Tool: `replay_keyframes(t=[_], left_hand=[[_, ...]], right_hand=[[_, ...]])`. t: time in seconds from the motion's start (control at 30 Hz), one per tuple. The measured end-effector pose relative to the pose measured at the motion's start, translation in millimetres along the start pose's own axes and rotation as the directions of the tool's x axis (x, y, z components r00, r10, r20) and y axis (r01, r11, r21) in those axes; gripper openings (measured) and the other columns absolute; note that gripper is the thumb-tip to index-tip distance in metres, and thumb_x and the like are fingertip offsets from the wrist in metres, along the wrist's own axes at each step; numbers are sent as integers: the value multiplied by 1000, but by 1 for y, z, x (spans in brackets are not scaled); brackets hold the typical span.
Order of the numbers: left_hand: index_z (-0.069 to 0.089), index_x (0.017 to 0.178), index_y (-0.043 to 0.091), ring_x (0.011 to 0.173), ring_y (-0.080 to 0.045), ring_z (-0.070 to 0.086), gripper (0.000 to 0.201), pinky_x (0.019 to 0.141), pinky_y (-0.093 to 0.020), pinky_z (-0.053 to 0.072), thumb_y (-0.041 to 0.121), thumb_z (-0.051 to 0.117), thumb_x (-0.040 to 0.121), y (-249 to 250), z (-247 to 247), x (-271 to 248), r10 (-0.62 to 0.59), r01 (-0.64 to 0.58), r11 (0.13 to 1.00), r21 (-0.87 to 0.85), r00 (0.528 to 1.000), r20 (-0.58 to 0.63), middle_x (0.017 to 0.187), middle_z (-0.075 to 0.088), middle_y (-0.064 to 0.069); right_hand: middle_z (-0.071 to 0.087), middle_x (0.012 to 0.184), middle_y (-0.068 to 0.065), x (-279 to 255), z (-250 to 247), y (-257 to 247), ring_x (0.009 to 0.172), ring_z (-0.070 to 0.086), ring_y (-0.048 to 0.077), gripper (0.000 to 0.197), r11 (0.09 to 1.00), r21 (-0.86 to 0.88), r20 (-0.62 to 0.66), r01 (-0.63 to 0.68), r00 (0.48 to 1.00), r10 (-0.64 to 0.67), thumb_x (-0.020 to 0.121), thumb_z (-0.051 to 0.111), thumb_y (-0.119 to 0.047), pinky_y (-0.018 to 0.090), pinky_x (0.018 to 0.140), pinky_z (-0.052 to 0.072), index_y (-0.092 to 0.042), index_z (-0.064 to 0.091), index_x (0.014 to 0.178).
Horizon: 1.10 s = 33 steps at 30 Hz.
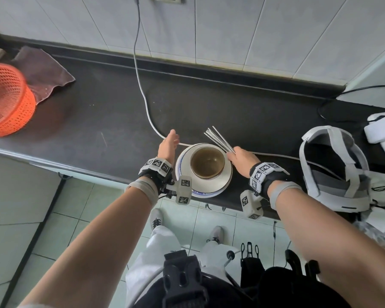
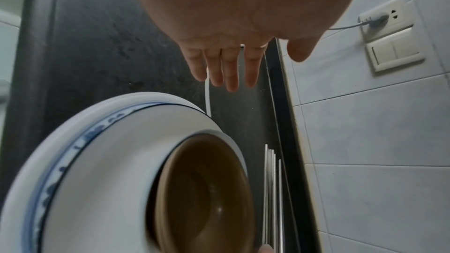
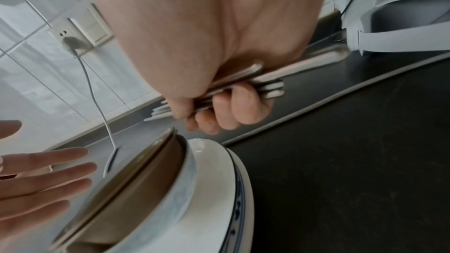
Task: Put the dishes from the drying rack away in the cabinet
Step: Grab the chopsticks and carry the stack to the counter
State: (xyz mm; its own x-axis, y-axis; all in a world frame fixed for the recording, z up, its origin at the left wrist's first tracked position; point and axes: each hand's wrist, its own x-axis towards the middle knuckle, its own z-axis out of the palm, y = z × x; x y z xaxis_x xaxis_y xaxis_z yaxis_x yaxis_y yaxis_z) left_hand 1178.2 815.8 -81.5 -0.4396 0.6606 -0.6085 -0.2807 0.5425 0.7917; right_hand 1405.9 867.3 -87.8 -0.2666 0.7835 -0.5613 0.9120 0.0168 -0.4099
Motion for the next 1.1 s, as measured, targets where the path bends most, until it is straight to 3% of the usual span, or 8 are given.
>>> replay_keyframes(t=[0.1, 0.2, 0.33, 0.4, 0.47, 0.7, 0.93, 1.1], left_hand=[[62, 124, 6, 120, -25, 57, 39, 98, -35, 41, 34, 50, 100, -12, -7, 5, -16, 15, 983, 184, 1000, 7, 115, 61, -4], [68, 88, 15, 98, -24, 57, 17, 76, -29, 46, 21, 55, 97, -23, -10, 6, -31, 26, 962, 272, 999, 15, 98, 65, -7], [71, 110, 7, 75, -21, 60, 23, 69, -29, 50, 17, 65, 90, -34, -16, 9, -30, 14, 928, 373, 999, 37, 101, 71, -21], [67, 109, 11, 55, -15, 57, 25, 51, -22, 46, 25, 71, 88, -34, -17, 7, -106, 49, 891, 451, 989, 103, 80, 65, -10], [61, 107, 17, 51, -13, 62, 29, 47, -21, 49, 32, 75, 86, -33, -17, 4, -185, 80, 851, 518, 970, 155, 74, 63, -3], [51, 114, 13, 55, -24, 72, 34, 52, -30, 63, 10, 72, 87, -39, -20, -2, -280, 173, 849, 499, 949, 147, 78, 70, -14], [58, 105, 15, 55, -22, 74, 28, 57, -29, 64, 11, 73, 81, -45, -20, -4, -232, 172, 862, 477, 970, 69, 76, 73, -8], [63, 100, 14, 76, -31, 77, 21, 80, -43, 64, 18, 76, 83, -47, -23, -6, -230, 179, 889, 421, 970, 73, 81, 72, -10]], right_hand=[[61, 103, 15, 8, 15, -2, 90, 57, 34, 25, 990, -135, 43, -32, 998, 38, 104, 39, -25, 36, 72, 40, -5, 54, 111], [65, 107, 18, 15, 29, -2, 91, 60, 35, 24, 983, -177, 6, -48, 999, 50, 102, 42, -23, 37, 71, 42, -4, 53, 113], [67, 108, 16, 17, 37, -4, 100, 65, 38, 19, 954, -300, -28, -31, 999, 23, 100, 44, -19, 38, 72, 45, -10, 54, 112], [67, 108, 14, 17, 38, -8, 100, 65, 37, 19, 943, -330, -38, -39, 999, 28, 100, 43, -20, 37, 70, 45, -13, 56, 112], [68, 107, 13, 17, 39, -13, 99, 66, 36, 20, 930, -366, -38, -25, 999, 12, 100, 42, -20, 36, 69, 44, -14, 58, 110], [67, 106, 9, 12, 39, -28, 101, 62, 31, 22, 906, -421, -102, 47, 990, -99, 98, 43, -15, 35, 67, 42, -20, 57, 115], [67, 118, 2, 13, 44, -21, 117, 55, 25, 40, 929, -347, -177, 127, 964, -198, 96, 49, -13, 37, 84, 50, -29, 57, 132], [60, 121, 3, 16, 44, -12, 121, 50, 25, 39, 930, -346, -180, 127, 963, -199, 96, 55, -29, 38, 86, 52, -30, 56, 135]])
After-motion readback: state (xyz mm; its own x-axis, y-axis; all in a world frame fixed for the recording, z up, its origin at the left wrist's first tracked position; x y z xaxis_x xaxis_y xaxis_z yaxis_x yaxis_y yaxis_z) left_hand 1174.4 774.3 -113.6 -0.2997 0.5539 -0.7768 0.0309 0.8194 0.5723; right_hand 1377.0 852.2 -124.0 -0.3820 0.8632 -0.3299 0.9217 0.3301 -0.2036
